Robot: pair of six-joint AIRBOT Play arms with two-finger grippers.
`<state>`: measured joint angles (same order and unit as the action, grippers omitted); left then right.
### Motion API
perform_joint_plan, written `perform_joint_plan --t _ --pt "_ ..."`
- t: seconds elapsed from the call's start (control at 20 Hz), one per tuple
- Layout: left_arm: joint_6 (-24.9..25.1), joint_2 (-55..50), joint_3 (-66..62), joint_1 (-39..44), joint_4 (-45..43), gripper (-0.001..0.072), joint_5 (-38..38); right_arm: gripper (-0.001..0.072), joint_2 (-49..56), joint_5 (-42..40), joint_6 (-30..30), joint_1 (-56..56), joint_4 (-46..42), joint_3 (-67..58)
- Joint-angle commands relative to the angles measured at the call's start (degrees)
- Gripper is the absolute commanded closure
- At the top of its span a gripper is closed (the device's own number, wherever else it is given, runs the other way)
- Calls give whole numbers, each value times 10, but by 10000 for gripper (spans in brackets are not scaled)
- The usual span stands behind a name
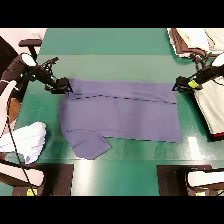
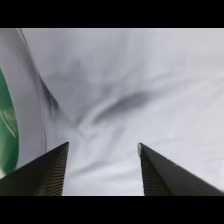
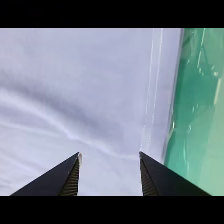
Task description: Fold the shirts.
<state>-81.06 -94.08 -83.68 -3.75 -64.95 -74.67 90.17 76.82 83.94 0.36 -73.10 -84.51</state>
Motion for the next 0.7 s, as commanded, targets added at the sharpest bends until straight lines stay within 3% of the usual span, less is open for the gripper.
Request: perform_joint_plan --t 0.0,0.1,0.4,0.65 --pt "-17 61 39 0 -50 207 -29 279 -50 32 2 -8 0 15" --pt "-31 141 116 0 -85 207 -27 280 -96 54 2 -10 0 15" --pt "-72 365 411 0 -73 207 -27 280 -187 24 2 -1 0 15" --pt "-74 409 544 0 0 207 -3 280 -194 24 2 -1 1 15"
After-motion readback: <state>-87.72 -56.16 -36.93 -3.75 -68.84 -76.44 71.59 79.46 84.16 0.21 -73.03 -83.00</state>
